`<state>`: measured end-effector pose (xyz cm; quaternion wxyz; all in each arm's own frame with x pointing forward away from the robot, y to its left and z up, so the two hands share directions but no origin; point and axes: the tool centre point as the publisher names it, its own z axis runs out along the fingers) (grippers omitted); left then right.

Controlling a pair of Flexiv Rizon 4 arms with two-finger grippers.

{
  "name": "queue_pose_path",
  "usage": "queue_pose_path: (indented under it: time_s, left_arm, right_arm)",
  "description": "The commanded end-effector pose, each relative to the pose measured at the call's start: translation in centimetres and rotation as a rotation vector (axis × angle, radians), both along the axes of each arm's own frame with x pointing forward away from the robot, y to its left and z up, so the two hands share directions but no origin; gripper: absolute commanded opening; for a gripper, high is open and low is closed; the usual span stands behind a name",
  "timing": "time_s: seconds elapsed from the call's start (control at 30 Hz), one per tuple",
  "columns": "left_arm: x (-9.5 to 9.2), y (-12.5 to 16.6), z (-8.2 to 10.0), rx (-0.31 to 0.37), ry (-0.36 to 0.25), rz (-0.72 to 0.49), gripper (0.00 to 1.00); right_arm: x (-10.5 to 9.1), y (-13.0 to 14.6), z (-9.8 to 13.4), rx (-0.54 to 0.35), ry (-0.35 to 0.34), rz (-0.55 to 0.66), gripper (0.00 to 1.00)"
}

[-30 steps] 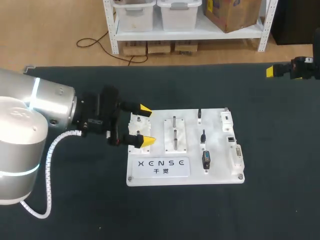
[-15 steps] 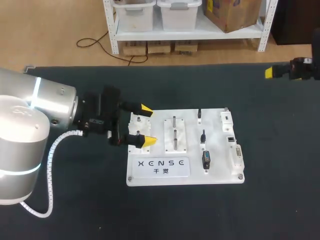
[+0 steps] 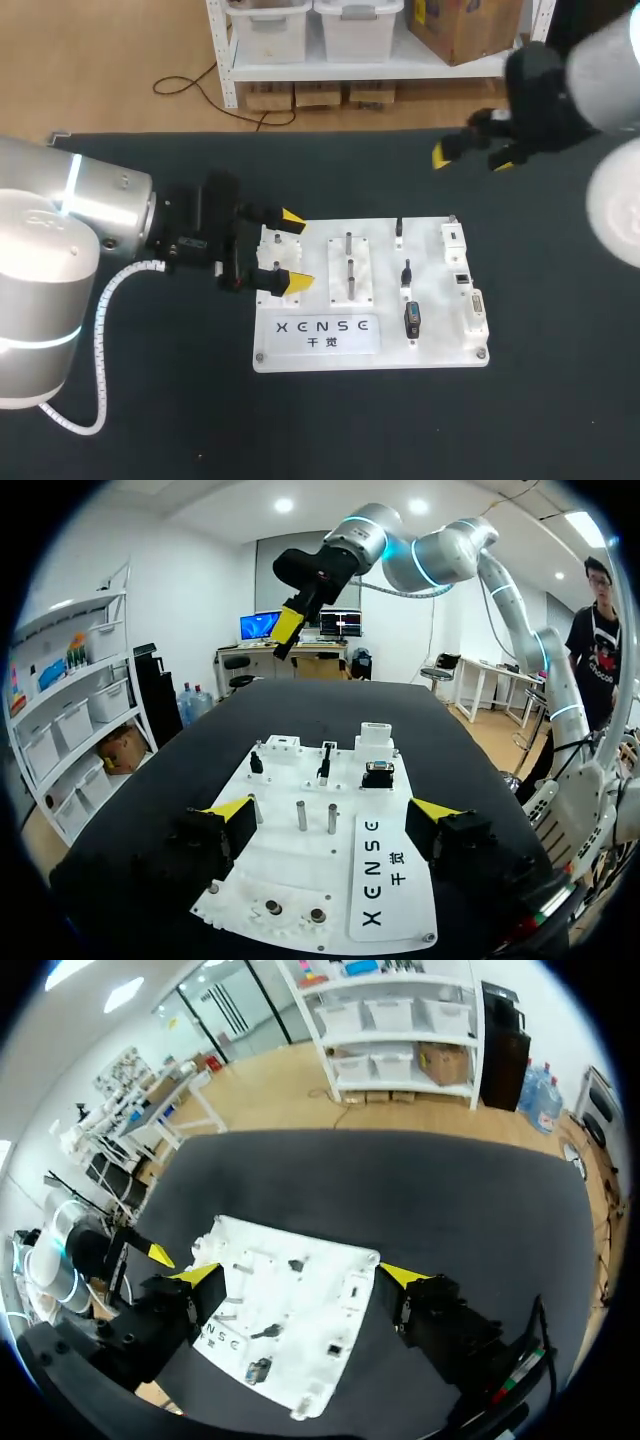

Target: Insert the Ethernet cable into its matching sockets.

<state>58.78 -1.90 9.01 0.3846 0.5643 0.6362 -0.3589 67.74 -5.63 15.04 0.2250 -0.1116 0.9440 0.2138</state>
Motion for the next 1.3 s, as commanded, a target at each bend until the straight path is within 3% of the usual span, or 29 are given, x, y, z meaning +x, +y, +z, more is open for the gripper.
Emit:
queue_pose_path:
  time_s: [0.03,0.4,0.6,1.2,1.3]
  left_arm:
    - [-0.1,0.0,-0.2,-0.007,-0.005,0.003,1.0]
    - [-0.1,0.0,-0.2,-0.007,-0.005,0.003,1.0]
    - [-0.1,0.0,-0.2,-0.007,-0.005,0.003,1.0]
    - [-0.1,0.0,-0.2,-0.007,-0.005,0.003,1.0]
    - [-0.1,0.0,-0.2,-0.007,-0.005,0.003,1.0]
  right_arm:
    - [-0.4,2.8,-0.2,-0.22,0.038,-0.101,1.0]
    - [-4.0,5.1,-4.2,-0.391,0.148,-0.158,1.0]
    - [-5.7,5.7,-6.4,-0.418,0.199,-0.169,1.0]
    - [-6.2,5.6,-10.7,-0.418,0.252,-0.183,1.0]
    - [-6.5,5.9,-11.0,-0.411,0.264,-0.179,0.95]
